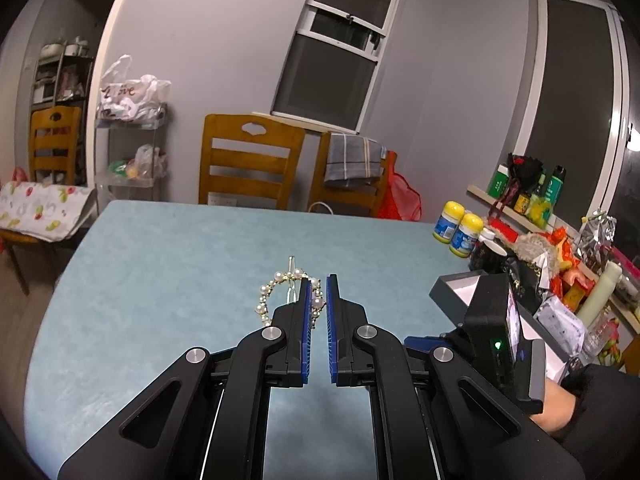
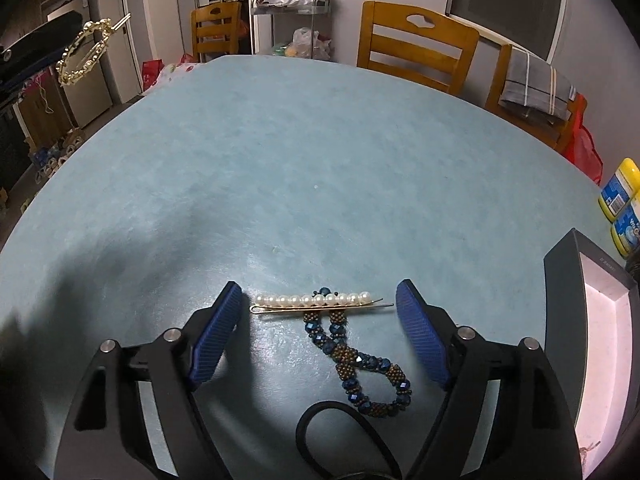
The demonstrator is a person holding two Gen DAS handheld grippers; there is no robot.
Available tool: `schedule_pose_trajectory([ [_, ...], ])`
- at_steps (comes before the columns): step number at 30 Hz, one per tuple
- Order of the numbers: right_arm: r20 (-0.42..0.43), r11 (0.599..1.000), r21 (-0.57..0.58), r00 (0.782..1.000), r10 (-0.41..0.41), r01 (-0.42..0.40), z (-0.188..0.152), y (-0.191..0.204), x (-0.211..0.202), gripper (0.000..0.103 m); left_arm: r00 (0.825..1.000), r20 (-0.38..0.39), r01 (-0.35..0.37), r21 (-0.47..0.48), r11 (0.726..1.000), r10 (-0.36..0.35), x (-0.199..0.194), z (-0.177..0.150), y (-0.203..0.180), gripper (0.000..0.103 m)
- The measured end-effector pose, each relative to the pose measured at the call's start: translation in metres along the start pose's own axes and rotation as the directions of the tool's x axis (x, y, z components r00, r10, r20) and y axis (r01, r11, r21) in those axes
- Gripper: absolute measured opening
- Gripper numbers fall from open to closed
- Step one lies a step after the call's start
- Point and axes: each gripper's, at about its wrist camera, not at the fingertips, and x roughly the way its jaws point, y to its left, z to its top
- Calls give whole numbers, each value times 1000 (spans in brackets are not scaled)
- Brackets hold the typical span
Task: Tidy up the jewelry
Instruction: 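Grasp the pearl bar hairpin with the right tool while the left tool holds the clip, then carry both pearl pieces into the tray and open both tools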
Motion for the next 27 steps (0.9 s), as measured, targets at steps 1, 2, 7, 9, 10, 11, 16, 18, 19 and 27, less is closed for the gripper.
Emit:
schedule_pose_trajectory([
  [1,2,1000,-5,1000,3,-3,-1,1,-1,71,1000,-1,1,0,1000,-1,0,0,0,7],
  [2,3,1000,-8,1000,2,-2,-1,2,-1,70,1000,0,0,-1,1000,0,0,0,0,7],
  [7,12,1000,-30,1000,5,-5,-3,7,-4,70,1000,-1,0,0,1000,0,0,0,0,7],
  [9,22,1000,-30,1000,9,-8,-3,8,-7,70,1000,-2,1,-1,1000,-1,0,-1,0,7],
  [10,27,1000,-28,1000,11,-10,-3,9,-8,70,1000,-2,0,-1,1000,0,0,-1,1,7],
  [11,34,1000,-26,999,13,-13,-3,9,-10,70,1000,-2,-2,0,1000,2,0,-1,0,7],
  [16,71,1000,-26,997,19,-17,-4,10,-29,70,1000,0,0,4,1000,0,0,-1,0,7],
  [18,96,999,-27,995,25,-22,-5,11,-43,70,1000,-1,2,9,1000,-2,1,-2,-3,7],
  [19,110,999,-26,994,27,-24,-7,11,-50,70,1000,-1,1,16,1000,-1,2,-4,-5,7],
  [27,291,996,56,955,56,-76,-32,-7,-135,70,1000,9,10,62,998,-11,-5,-7,-27,7],
])
